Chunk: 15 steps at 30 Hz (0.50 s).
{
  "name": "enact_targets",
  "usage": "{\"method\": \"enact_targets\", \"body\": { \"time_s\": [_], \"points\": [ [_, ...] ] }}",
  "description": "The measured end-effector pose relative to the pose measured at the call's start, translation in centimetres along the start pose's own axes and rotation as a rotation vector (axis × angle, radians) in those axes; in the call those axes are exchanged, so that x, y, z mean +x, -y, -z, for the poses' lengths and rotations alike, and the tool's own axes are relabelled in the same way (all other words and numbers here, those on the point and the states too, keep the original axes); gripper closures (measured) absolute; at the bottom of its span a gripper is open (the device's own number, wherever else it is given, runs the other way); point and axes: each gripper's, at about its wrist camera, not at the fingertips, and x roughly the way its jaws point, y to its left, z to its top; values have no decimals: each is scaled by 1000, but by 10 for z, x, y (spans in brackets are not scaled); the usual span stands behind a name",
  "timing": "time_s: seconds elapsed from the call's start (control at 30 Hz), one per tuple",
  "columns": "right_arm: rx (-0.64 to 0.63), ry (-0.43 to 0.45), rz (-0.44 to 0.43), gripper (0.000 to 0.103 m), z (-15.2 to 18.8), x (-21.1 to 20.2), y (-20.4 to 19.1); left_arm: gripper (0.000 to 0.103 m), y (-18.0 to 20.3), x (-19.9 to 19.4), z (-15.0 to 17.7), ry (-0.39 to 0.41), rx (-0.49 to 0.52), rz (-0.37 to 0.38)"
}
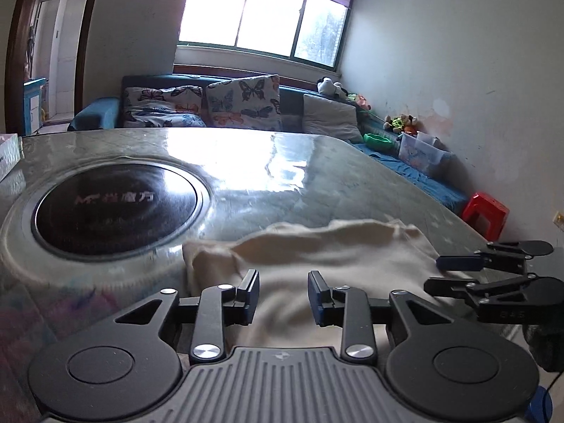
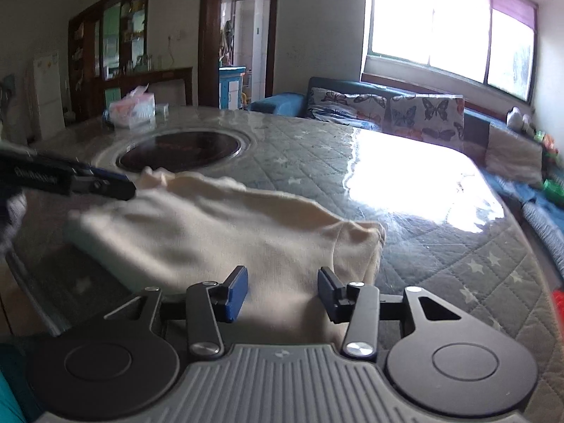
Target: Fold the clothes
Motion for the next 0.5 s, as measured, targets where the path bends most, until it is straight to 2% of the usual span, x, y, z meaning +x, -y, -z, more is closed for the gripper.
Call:
{"method": "enact_targets", "body": {
  "time_s": [0.23, 0.3, 0.43, 0.5],
  "points": [
    [17, -15, -21, 60, -29, 24, 14, 69, -12, 33, -12, -65, 3, -87],
    [42, -45, -23, 60, -33, 40, 22, 69, -17, 38, -11, -83, 3, -102],
    [72, -95, -2, 61, -30, 60, 36, 69, -17, 41, -12, -93, 8, -108],
    [74, -87, -6, 62, -36, 56, 36, 68, -12, 39, -16, -79, 16, -94]
  ]
}}
